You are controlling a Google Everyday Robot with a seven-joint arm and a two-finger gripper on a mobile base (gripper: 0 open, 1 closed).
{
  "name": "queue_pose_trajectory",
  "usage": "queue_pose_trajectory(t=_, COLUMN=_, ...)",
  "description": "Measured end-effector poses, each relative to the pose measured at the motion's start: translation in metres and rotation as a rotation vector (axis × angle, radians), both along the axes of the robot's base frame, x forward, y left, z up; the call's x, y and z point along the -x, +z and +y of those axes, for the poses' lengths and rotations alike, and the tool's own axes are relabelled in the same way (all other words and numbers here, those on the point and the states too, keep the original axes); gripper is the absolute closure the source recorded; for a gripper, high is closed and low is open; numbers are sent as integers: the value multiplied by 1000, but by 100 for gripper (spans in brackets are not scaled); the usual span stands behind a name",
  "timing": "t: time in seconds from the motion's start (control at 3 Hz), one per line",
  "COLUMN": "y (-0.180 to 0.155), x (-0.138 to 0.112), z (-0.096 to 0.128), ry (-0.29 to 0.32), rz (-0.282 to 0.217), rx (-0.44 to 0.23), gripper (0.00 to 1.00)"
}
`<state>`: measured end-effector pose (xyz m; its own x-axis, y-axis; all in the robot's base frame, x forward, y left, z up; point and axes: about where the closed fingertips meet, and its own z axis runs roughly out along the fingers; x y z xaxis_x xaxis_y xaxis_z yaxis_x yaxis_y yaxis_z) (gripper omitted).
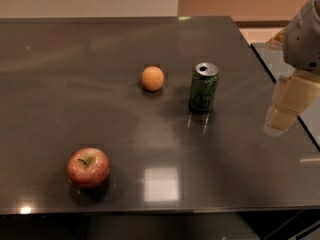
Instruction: Move apple near green can
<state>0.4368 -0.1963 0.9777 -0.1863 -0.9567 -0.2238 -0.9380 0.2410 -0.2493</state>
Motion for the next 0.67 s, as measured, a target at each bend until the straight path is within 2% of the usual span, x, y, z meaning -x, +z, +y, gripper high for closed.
queue_pose_trajectory(t=0.33, y=4, x=3, z=34, ry=54, rz=-12, rx=-47, gripper=0)
queue_pose_trajectory(t=0.67, y=6, x=10, z=80, ry=141, rz=-22, rx=-89, gripper=0)
